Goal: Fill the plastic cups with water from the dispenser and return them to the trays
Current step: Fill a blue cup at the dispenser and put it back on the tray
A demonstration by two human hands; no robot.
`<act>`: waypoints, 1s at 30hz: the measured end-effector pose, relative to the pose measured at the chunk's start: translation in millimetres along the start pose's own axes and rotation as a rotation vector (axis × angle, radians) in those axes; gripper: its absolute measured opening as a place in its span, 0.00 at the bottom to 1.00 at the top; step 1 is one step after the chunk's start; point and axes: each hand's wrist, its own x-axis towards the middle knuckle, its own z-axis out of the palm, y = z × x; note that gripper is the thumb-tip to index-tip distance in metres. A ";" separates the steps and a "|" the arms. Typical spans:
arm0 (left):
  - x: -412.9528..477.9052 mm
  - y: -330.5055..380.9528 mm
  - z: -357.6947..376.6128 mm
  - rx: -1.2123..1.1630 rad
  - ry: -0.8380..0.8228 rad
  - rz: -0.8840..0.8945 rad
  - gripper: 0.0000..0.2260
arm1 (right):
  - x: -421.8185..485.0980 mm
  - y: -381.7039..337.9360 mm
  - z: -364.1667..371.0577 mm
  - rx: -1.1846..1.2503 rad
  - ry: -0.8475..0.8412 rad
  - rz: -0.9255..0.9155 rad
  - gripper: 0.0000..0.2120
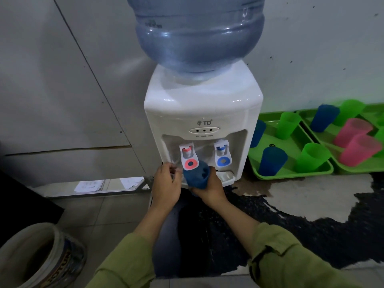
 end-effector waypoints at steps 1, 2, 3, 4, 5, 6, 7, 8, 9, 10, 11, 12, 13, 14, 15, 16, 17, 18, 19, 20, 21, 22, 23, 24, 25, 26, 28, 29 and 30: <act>-4.6 -2.6 0.3 0.000 -0.004 0.001 0.05 | -4.0 1.8 -2.2 -0.002 0.002 -0.005 0.32; -9.1 -5.3 0.9 0.004 -0.007 -0.001 0.05 | -7.5 3.3 -4.4 -0.003 0.002 -0.012 0.33; -13.0 -7.9 1.7 0.008 -0.014 -0.007 0.05 | -10.2 5.5 -6.3 0.001 -0.002 -0.028 0.34; -18.0 -9.8 3.3 0.008 -0.025 -0.014 0.05 | -14.1 9.1 -9.3 -0.001 -0.007 -0.050 0.35; -21.2 -12.0 5.0 0.008 -0.036 -0.020 0.05 | -16.8 12.4 -11.3 -0.010 -0.012 -0.073 0.35; -25.2 -13.4 7.7 0.007 -0.049 -0.023 0.04 | -20.3 17.1 -15.1 -0.022 -0.010 -0.084 0.35; -28.2 -14.6 10.5 0.003 -0.066 -0.029 0.04 | -22.9 21.4 -19.0 -0.025 -0.008 -0.084 0.36; -31.5 -15.8 13.4 -0.003 -0.086 -0.034 0.04 | -25.8 26.3 -23.5 -0.024 -0.004 -0.078 0.36; -34.9 -15.4 17.2 -0.008 -0.109 -0.038 0.04 | -28.3 31.2 -29.8 -0.028 0.003 -0.076 0.36; -38.4 -15.3 20.9 -0.007 -0.134 -0.040 0.03 | -31.0 35.7 -36.2 -0.042 0.015 -0.078 0.37; -42.2 -14.4 26.2 -0.002 -0.162 -0.042 0.03 | -33.8 40.5 -44.2 -0.056 0.036 -0.081 0.37; -45.5 -13.7 31.4 0.006 -0.187 -0.046 0.03 | -35.9 44.2 -51.7 -0.059 0.063 -0.087 0.37; -48.5 -11.7 37.0 0.016 -0.210 -0.052 0.04 | -38.6 47.9 -59.7 -0.054 0.097 -0.094 0.36; -50.9 -8.0 43.4 0.026 -0.231 -0.055 0.04 | -41.1 50.7 -69.2 -0.050 0.133 -0.105 0.35; -52.4 -3.3 50.4 0.033 -0.250 -0.055 0.04 | -43.4 52.2 -78.5 -0.046 0.163 -0.121 0.34; -53.6 3.2 58.9 0.037 -0.272 -0.049 0.04 | -44.7 54.2 -89.1 -0.038 0.188 -0.143 0.32; -54.3 9.6 66.6 0.041 -0.293 -0.041 0.04 | -45.1 55.3 -98.6 -0.029 0.214 -0.168 0.32; -55.3 16.6 73.9 0.050 -0.316 -0.026 0.04 | -45.0 56.1 -108.1 -0.023 0.245 -0.188 0.32; -56.6 25.7 84.3 0.060 -0.338 -0.005 0.05 | -44.4 57.1 -120.4 -0.022 0.279 -0.198 0.33; -57.5 33.4 92.8 0.070 -0.355 0.022 0.06 | -43.9 56.7 -131.2 -0.017 0.306 -0.205 0.33; -58.5 42.4 102.7 0.080 -0.371 0.051 0.07 | -43.0 56.9 -142.6 -0.004 0.329 -0.214 0.32; -58.7 51.6 112.5 0.088 -0.388 0.071 0.07 | -41.1 56.3 -154.8 0.009 0.352 -0.234 0.31; -58.4 59.0 119.0 0.101 -0.409 0.080 0.06 | -39.6 55.1 -163.2 0.017 0.371 -0.261 0.31; -57.4 69.0 128.3 0.114 -0.430 0.080 0.06 | -36.4 55.4 -175.6 0.017 0.387 -0.288 0.31; -56.3 76.8 136.5 0.120 -0.444 0.083 0.06 | -33.3 55.4 -186.2 0.014 0.396 -0.308 0.30; -55.2 86.3 147.0 0.109 -0.446 0.090 0.07 | -28.7 55.9 -199.7 0.008 0.403 -0.325 0.30; -54.0 100.5 163.9 0.050 -0.435 0.103 0.07 | -18.2 55.6 -222.3 -0.001 0.418 -0.342 0.30; -53.3 107.5 173.2 0.019 -0.432 0.103 0.08 | -11.4 55.3 -234.2 0.001 0.421 -0.350 0.30; -52.5 112.3 180.8 0.005 -0.432 0.104 0.10 | -5.0 54.4 -244.2 0.006 0.419 -0.360 0.30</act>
